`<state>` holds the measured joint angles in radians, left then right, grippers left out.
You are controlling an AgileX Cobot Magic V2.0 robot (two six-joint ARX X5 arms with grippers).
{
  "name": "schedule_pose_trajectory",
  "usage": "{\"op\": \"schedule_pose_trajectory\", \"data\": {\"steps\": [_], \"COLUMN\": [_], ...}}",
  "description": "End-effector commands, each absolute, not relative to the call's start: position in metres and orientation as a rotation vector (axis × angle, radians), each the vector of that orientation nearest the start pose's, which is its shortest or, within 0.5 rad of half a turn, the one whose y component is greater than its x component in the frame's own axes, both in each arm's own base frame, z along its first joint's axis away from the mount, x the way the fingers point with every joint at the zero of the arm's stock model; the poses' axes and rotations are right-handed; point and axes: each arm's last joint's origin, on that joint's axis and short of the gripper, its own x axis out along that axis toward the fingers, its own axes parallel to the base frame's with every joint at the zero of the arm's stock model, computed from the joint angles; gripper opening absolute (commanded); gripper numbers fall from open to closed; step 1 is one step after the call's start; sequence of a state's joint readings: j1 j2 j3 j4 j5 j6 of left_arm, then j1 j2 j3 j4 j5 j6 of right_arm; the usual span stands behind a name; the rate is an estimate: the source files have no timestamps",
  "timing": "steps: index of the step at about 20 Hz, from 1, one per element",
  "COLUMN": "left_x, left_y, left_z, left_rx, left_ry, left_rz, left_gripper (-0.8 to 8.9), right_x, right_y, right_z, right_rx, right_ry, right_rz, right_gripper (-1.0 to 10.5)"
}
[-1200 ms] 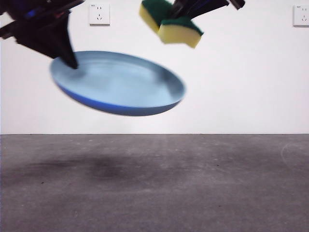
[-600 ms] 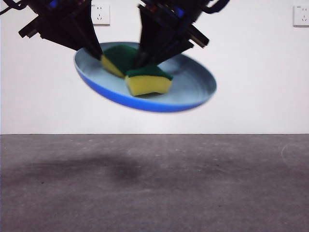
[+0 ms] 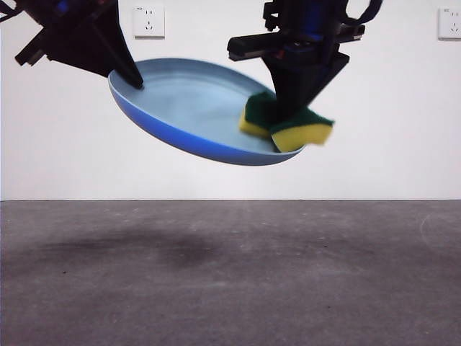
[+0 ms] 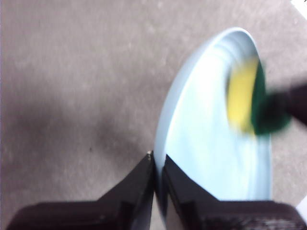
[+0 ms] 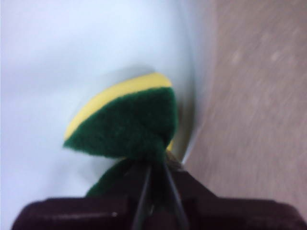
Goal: Pick up the plate,pick up the cloth,clean the plate with the cloth
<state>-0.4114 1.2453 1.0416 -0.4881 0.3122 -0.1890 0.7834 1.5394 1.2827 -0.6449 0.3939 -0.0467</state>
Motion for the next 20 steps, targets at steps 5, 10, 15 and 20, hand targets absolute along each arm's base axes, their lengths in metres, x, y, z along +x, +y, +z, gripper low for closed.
{"op": "schedule_pose_trajectory", "data": {"steps": [5, 10, 15, 20], "left_x": [0.232, 0.236, 0.240, 0.237], "left_y": [-0.116, -0.117, -0.119, -0.115], "left_z": [0.311, 0.316, 0.323, 0.316], "left_rx": [-0.173, -0.205, -0.244, -0.230], "left_ry": [0.743, 0.687, 0.621, 0.703], "left_rz": [-0.744, -0.743, -0.747, -0.738], "left_gripper": [-0.08, -0.08, -0.08, -0.08], "right_x": [0.249, 0.238, 0.217, 0.220], "right_y": [0.233, 0.244, 0.247, 0.222], "right_z": [0.294, 0.287, 0.275, 0.269], "right_rx": [-0.300, -0.238, -0.343, -0.671], "right_ry": [0.656, 0.750, 0.910, 0.920], "right_rz": [0.709, 0.925, 0.942, 0.421], "right_gripper": [-0.2, -0.2, -0.2, -0.2]}}
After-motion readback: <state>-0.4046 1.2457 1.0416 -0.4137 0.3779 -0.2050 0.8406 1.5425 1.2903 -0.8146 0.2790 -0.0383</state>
